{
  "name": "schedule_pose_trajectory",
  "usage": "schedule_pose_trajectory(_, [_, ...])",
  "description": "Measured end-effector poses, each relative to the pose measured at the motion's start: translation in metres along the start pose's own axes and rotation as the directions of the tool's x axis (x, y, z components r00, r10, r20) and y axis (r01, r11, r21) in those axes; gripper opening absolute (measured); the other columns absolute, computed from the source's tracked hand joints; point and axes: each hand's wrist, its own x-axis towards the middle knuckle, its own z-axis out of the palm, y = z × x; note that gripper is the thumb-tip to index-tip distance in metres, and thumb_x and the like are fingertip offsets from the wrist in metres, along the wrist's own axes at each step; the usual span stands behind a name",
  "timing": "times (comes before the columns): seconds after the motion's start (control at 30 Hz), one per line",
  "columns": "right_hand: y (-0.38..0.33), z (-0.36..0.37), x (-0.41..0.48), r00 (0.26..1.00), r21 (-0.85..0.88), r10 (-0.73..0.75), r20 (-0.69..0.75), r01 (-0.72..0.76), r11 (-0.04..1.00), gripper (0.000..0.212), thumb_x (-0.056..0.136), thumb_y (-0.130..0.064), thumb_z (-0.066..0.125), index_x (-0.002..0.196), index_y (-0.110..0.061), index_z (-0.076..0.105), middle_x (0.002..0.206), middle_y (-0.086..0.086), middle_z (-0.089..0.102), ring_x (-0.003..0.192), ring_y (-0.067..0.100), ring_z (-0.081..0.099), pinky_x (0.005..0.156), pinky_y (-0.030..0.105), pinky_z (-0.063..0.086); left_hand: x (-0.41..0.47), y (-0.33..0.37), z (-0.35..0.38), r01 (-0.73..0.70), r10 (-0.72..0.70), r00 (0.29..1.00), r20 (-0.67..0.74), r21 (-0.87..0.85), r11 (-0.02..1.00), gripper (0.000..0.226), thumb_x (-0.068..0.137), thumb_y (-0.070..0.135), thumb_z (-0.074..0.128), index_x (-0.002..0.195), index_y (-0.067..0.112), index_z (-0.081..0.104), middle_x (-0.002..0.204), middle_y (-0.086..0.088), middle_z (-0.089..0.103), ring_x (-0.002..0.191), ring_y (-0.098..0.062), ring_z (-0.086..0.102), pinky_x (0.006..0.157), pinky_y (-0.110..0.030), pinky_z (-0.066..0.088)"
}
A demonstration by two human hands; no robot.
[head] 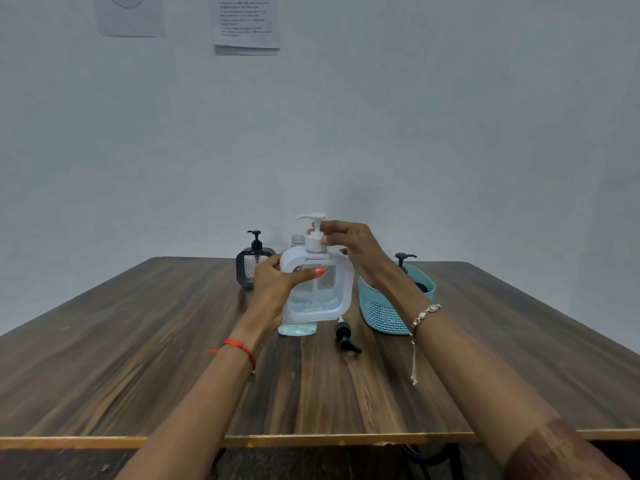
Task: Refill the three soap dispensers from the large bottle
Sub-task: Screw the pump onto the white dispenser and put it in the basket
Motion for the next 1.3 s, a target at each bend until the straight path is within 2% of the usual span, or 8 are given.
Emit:
schedule_pose_trajectory(0.17, [-0.002,0.004,-0.001,0.996,-0.129,-0.003,-0.092,-0.009,0.992,0.038,0.069,-0.013,0.08,0.103,-0.001,0.07,0.084,0.008,0.068,0.078,0.017,0.063,0.073,0.024,0.05,0.001,-0.001,0.0,-0.012,0.013,1.0,-0.011,0.055,0.998,0.04,0.058,0.004,0.085,0.09,0.016,0.064,0.093,-0.009,0.07,0.085,-0.027,0.069,0.076,-0.042,0.058])
schedule_pose_trajectory(0.3, [-0.004,0.01,-0.004,0.993,-0.247,-0.06,-0.105,0.033,0.969,0.018,0.069,-0.024,0.081,0.069,-0.011,0.069,0.066,0.005,0.06,0.057,0.009,0.051,0.056,0.019,0.039,-0.001,-0.001,0.0,-0.018,0.019,1.0,-0.021,0.067,0.998,0.04,0.058,0.004,0.084,0.09,0.016,0.064,0.093,-0.009,0.07,0.083,-0.025,0.069,0.073,-0.039,0.058])
schedule_pose_trajectory(0.47, [-0.01,0.0,-0.004,0.993,-0.116,0.072,0.096,-0.061,0.991,0.027,0.08,-0.007,0.067,0.107,-0.001,0.068,0.099,0.011,0.069,0.087,0.018,0.063,0.084,0.028,0.049,-0.006,0.002,0.001,0.032,-0.031,0.999,0.012,-0.054,0.998,0.031,0.061,-0.006,0.079,0.083,0.011,0.066,0.077,-0.006,0.072,0.07,-0.022,0.071,0.065,-0.036,0.06])
schedule_pose_trajectory(0.57, [-0.011,0.005,-0.006,0.997,-0.127,0.08,-0.001,-0.08,0.989,0.01,0.071,-0.011,0.078,0.078,-0.009,0.071,0.076,0.004,0.068,0.068,0.014,0.061,0.067,0.025,0.049,-0.006,0.002,0.002,0.033,-0.033,0.999,0.012,-0.037,0.999,0.031,0.061,-0.006,0.079,0.083,0.011,0.066,0.077,-0.006,0.072,0.068,-0.021,0.071,0.066,-0.037,0.06])
schedule_pose_trajectory(0.67, [-0.006,0.018,-0.007,0.978,-0.247,0.006,-0.21,-0.059,0.967,0.039,0.06,-0.024,0.086,0.056,-0.017,0.048,0.058,-0.004,0.047,0.054,0.008,0.045,0.053,0.02,0.037,-0.005,0.001,0.004,0.009,-0.009,1.0,-0.02,0.004,1.0,0.031,0.06,-0.005,0.081,0.081,0.013,0.065,0.072,-0.001,0.072,0.063,-0.016,0.07,0.062,-0.033,0.06])
schedule_pose_trajectory(0.87, [-0.011,0.007,-0.004,0.998,-0.171,0.053,0.024,-0.049,0.984,0.018,0.074,-0.013,0.076,0.09,-0.01,0.071,0.095,0.009,0.068,0.083,0.018,0.062,0.081,0.034,0.05,-0.005,0.001,0.0,0.023,-0.024,0.999,-0.024,-0.038,0.999,0.031,0.061,-0.005,0.08,0.084,0.01,0.067,0.08,-0.007,0.072,0.067,-0.02,0.071,0.061,-0.033,0.059])
schedule_pose_trajectory(1.13, [-0.012,0.029,-0.016,0.946,-0.29,-0.075,-0.315,-0.021,0.957,0.028,0.059,-0.018,0.087,0.057,-0.015,0.059,0.063,0.0,0.059,0.061,0.012,0.055,0.059,0.025,0.044,-0.009,-0.004,0.007,0.044,-0.05,0.997,-0.06,-0.104,0.994,0.031,0.062,-0.007,0.079,0.088,0.005,0.067,0.081,-0.013,0.071,0.065,-0.023,0.07,0.064,-0.038,0.06])
schedule_pose_trajectory(1.3, [-0.01,0.03,-0.016,0.951,-0.372,-0.103,-0.291,-0.014,0.928,0.027,0.065,-0.019,0.083,0.06,-0.018,0.056,0.061,-0.007,0.053,0.058,0.005,0.05,0.054,0.019,0.038,-0.011,-0.006,0.008,0.047,-0.055,0.996,-0.065,-0.114,0.992,0.031,0.062,-0.009,0.078,0.087,0.006,0.065,0.074,-0.007,0.071,0.058,-0.017,0.07,0.053,-0.029,0.058])
